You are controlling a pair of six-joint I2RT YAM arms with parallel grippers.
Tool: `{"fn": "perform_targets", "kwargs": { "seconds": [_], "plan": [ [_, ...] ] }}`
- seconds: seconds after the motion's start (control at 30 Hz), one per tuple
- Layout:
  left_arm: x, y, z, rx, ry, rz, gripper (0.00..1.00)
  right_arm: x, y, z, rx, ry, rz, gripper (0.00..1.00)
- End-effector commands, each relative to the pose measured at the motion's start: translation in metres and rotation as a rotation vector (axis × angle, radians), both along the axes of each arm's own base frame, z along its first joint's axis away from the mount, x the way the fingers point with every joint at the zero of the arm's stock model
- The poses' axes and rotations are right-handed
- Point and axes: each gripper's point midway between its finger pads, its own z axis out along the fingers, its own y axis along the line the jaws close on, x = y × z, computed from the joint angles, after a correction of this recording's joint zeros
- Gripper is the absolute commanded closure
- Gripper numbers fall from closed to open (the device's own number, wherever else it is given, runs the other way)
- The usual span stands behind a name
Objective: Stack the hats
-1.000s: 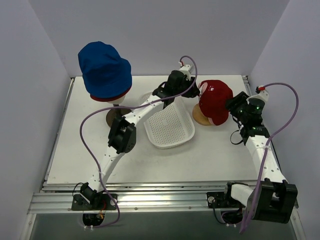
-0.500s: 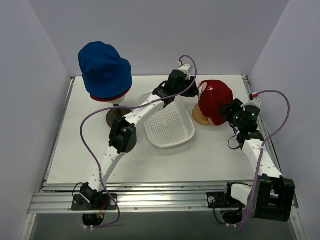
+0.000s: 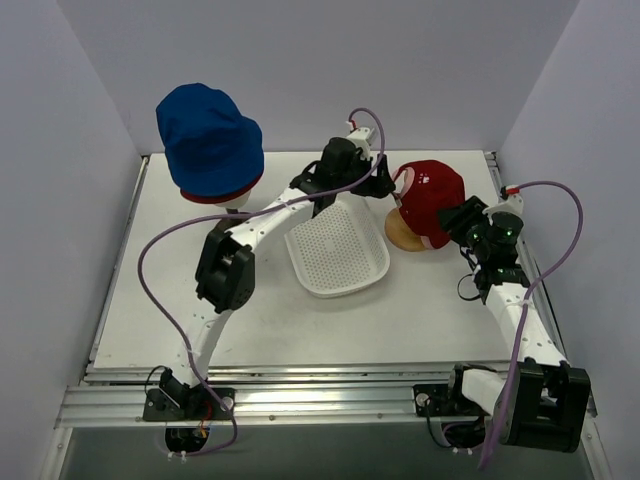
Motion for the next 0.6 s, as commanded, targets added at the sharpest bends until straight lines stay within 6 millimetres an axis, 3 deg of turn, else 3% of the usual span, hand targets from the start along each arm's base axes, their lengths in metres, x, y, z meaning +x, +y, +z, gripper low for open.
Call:
{"fn": "perform_targets", "kwargs": {
  "seconds": [0.0,0.03,0.07,0.13,0.17,0.23,0.3,0.33,0.43,0.47,0.53,0.57],
  "plan": [
    [-0.014,0.020,0.101,-0.117,-0.180,-0.032,0.17,0.002,0.004,0.025,0.013,-0.087,0.024,0.54],
    [-0.016,0.022,0.103,-0.116,-0.191,-0.038,0.17,0.002,0.005,0.025,0.010,-0.083,0.028,0.54],
    [-0.022,0.026,0.119,-0.135,-0.221,-0.045,0.16,0.002,0.004,0.027,0.006,-0.080,0.029,0.54],
    [-0.033,0.026,0.112,-0.118,-0.218,-0.081,0.16,0.001,0.003,0.031,-0.007,-0.086,0.028,0.54],
    [-0.039,0.028,0.121,-0.128,-0.233,-0.092,0.16,-0.001,0.001,0.032,-0.010,-0.081,0.019,0.54],
    [-0.050,0.026,0.107,-0.108,-0.235,-0.113,0.16,-0.003,-0.001,0.045,-0.007,-0.106,0.010,0.54],
    [-0.061,0.029,0.110,-0.091,-0.265,-0.117,0.17,-0.003,-0.002,0.060,-0.010,-0.123,0.005,0.54],
    [-0.063,0.032,0.095,-0.070,-0.252,-0.101,0.16,-0.003,-0.004,0.066,-0.012,-0.127,-0.001,0.55],
    [-0.077,0.032,0.103,-0.108,-0.284,-0.096,0.16,-0.004,-0.009,0.081,-0.015,-0.119,-0.025,0.55],
    [-0.088,0.032,0.092,-0.098,-0.271,-0.100,0.16,-0.004,-0.010,0.086,-0.008,-0.125,-0.028,0.55],
    [-0.096,0.028,0.089,-0.114,-0.292,-0.092,0.16,-0.006,-0.010,0.101,-0.003,-0.150,-0.030,0.55],
    [-0.107,0.025,0.076,-0.102,-0.282,-0.084,0.16,-0.007,-0.010,0.107,-0.001,-0.162,-0.032,0.55]
  ]
}}
